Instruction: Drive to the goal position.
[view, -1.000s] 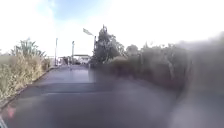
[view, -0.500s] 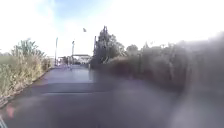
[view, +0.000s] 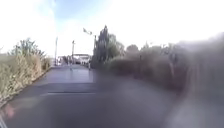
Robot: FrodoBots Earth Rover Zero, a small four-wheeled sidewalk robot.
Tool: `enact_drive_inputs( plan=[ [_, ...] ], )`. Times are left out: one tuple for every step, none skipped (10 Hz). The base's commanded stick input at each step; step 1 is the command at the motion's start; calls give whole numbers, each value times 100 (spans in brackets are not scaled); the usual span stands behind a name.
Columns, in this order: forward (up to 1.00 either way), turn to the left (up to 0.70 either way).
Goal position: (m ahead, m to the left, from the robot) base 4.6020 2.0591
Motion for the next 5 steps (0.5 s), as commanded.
enact_drive_inputs(
  plan=[
    [9,1],
    [9,1],
    [9,1],
    [9,1],
    [8,1]
  ],
)
